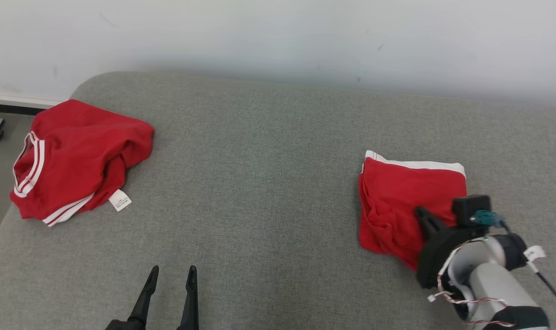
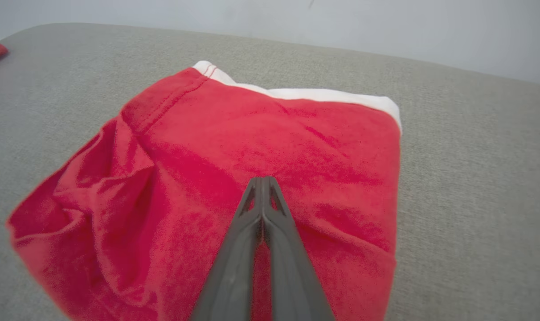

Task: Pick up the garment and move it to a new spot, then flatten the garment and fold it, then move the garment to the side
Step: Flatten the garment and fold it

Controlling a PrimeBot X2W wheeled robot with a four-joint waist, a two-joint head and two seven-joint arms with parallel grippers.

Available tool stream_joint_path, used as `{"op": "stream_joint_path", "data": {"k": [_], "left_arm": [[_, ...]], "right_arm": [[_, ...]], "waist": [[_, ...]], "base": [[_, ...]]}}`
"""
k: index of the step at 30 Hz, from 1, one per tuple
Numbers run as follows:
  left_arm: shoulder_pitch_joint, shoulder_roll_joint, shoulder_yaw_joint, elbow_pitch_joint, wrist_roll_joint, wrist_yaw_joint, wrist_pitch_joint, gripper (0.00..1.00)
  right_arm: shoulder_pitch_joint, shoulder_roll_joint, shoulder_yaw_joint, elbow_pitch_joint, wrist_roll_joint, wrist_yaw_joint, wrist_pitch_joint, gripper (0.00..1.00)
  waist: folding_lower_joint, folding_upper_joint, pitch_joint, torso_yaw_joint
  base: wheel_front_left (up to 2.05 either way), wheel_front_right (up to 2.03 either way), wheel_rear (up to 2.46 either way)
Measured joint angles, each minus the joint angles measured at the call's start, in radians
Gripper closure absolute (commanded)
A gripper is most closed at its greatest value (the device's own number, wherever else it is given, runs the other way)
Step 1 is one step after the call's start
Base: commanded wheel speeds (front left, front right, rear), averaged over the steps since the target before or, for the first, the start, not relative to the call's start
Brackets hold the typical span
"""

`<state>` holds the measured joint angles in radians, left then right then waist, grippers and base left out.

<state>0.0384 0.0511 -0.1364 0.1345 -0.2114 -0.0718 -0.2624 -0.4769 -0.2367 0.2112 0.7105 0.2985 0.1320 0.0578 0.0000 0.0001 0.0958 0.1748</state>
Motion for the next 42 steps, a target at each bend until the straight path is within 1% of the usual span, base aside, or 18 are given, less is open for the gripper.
{"op": "stream_joint_path", "data": {"k": [6,7,13,17,20,24,28,29,30,34,42], "left_arm": [[-0.007,0.0,0.004,0.004,0.0,-0.003,0.0,0.0],[-0.007,0.0,0.006,0.004,0.0,-0.003,0.0,0.0],[-0.007,0.0,0.011,0.003,0.0,-0.002,0.0,0.0],[-0.006,0.0,0.013,0.003,0.0,-0.001,0.0,0.0],[-0.004,0.0,0.015,0.003,-0.001,0.001,0.0,0.0],[0.0,0.0,0.015,0.001,-0.002,0.006,0.0,0.0],[0.012,0.0,0.017,-0.003,-0.003,0.011,0.0,0.0],[0.016,0.0,0.021,-0.003,-0.003,0.013,0.0,0.0],[0.02,0.0,0.022,-0.004,-0.003,0.015,0.0,0.0],[0.042,0.0,0.042,-0.009,-0.005,0.02,0.0,0.0],[0.076,0.0,0.096,-0.021,0.0,0.019,0.0,0.0]], "right_arm": [[-0.001,0.061,0.106,0.012,-0.002,0.0,0.004,1.0],[-0.001,0.078,0.151,0.013,-0.002,0.0,0.008,1.0],[-0.001,0.106,0.273,0.018,0.029,0.0,0.027,1.0],[0.007,0.114,0.353,0.01,0.058,0.0,0.04,1.0],[0.011,0.11,0.395,-0.002,0.077,0.0,0.048,1.0],[0.021,0.106,0.431,-0.03,0.106,0.0,0.043,1.0],[0.039,0.099,0.437,-0.089,0.138,0.0,0.009,1.0],[0.048,0.097,0.433,-0.104,0.145,0.0,-0.006,0.51],[0.057,0.095,0.422,-0.117,0.15,0.0,-0.017,0.0],[0.115,0.086,0.354,-0.178,0.155,0.0,-0.075,0.0],[0.267,0.089,0.158,-0.307,0.117,0.0,-0.177,0.0]], "waist": [[0.0,0.0,0.004,0.008],[-0.0001,0.0,0.003,0.009],[0.0,0.0,-0.003,0.008],[0.0,0.0,-0.008,0.004],[-0.0001,-0.0001,-0.013,-0.004],[0.0,0.0,-0.023,-0.017],[0.0,-0.0001,-0.037,-0.033],[0.0,0.0,-0.042,-0.037],[-0.0001,-0.0001,-0.046,-0.042],[-0.0001,-0.0001,-0.066,-0.064],[-0.0001,-0.0001,-0.101,-0.128]], "base": [[0.0,0.0,0.0],[0.0,0.0,0.0],[0.0,0.0,0.0],[0.0,0.0,0.0],[0.0,0.0,0.0],[0.0,0.0,0.0],[0.0,0.0,0.0],[0.0,0.0,0.0],[0.0,0.0,0.0],[0.0,0.0,0.0],[0.0,0.0,0.0]]}}
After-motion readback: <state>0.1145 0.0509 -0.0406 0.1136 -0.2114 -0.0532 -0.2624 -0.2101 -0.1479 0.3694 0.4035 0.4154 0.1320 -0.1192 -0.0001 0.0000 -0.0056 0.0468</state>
